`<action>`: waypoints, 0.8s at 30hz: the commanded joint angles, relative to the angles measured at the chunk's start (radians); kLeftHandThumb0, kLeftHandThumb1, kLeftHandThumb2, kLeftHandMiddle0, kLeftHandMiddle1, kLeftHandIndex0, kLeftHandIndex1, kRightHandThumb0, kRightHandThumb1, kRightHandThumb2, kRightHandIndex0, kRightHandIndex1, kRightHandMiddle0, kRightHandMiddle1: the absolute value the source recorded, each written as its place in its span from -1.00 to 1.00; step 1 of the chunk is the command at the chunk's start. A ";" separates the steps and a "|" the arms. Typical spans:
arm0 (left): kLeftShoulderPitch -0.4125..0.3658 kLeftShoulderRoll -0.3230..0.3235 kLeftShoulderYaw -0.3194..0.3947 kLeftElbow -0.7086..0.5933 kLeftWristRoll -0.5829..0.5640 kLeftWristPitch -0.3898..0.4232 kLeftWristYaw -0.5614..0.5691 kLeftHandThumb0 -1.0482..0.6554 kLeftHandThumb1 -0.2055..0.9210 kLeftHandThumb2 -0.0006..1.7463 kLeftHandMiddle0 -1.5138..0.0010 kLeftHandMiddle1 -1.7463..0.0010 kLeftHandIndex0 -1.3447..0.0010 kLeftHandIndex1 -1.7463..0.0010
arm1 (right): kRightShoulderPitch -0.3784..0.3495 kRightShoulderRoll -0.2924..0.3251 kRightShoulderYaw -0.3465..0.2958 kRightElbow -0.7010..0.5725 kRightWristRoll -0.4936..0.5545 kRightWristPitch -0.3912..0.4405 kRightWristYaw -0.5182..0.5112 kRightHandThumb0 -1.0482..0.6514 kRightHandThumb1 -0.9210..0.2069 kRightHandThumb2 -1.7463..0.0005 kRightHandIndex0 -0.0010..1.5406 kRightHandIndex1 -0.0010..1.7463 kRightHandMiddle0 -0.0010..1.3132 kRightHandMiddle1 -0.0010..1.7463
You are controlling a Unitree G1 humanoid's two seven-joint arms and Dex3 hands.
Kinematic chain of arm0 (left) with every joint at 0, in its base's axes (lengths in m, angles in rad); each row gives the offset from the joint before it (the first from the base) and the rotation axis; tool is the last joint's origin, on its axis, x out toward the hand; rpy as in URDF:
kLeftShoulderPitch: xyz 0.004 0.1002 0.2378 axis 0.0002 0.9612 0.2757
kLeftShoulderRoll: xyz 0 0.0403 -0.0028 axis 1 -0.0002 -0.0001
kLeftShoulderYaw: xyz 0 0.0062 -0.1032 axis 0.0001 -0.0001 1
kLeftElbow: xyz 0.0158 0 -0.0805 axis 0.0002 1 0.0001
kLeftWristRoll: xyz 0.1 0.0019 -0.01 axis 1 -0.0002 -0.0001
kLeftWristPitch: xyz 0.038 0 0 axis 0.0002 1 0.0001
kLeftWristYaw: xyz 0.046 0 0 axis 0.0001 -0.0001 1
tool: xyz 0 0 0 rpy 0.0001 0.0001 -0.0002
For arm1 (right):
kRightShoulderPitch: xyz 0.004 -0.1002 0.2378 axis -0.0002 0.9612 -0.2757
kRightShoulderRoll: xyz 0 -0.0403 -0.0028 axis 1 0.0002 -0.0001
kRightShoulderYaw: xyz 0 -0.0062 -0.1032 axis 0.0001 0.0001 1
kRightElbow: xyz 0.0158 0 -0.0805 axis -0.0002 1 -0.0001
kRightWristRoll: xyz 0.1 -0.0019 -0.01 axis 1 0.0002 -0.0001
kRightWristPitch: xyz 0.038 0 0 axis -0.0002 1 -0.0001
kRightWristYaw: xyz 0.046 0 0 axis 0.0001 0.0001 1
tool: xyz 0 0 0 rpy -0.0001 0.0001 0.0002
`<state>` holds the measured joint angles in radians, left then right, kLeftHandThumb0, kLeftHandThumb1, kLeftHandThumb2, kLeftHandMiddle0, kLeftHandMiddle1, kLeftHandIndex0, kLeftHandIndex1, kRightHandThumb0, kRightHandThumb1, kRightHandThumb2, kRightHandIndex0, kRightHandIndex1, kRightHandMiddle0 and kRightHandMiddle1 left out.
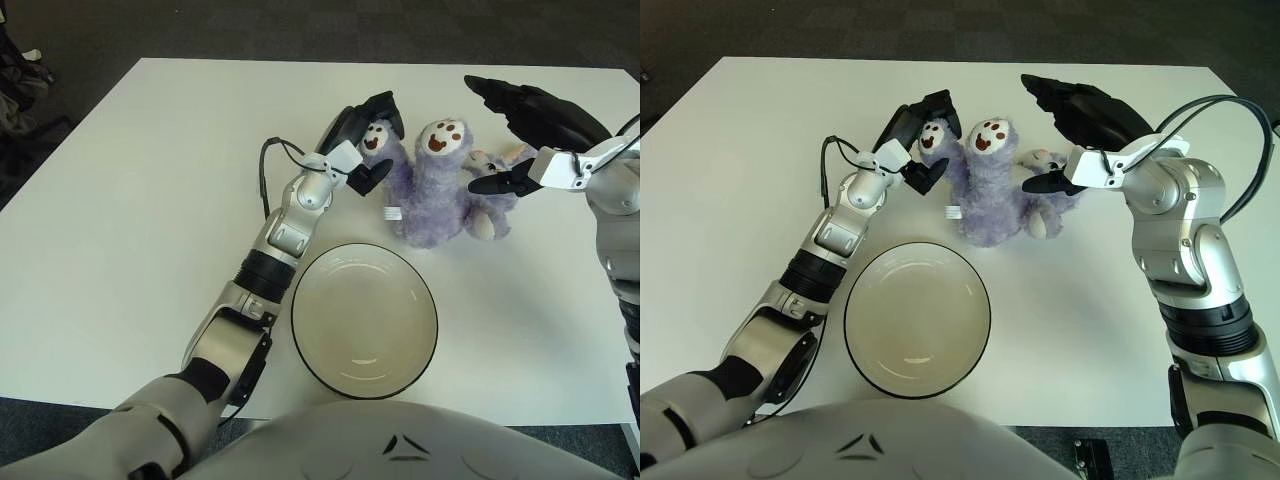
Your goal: Put the doll into the plate.
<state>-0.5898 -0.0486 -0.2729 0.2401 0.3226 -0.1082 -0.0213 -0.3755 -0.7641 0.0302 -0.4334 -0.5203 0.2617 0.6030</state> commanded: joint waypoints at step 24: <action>-0.029 0.002 0.005 -0.022 -0.002 0.033 0.000 0.23 -0.74 1.00 -0.18 -1.00 0.01 -1.00 | 0.002 0.035 0.011 -0.019 0.204 0.076 0.109 -0.79 -0.03 0.09 -0.91 -0.95 -1.00 -0.82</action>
<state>-0.6045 -0.0503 -0.2729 0.2277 0.3215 -0.0749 -0.0220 -0.3691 -0.7277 0.0326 -0.4380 -0.3323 0.3296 0.6977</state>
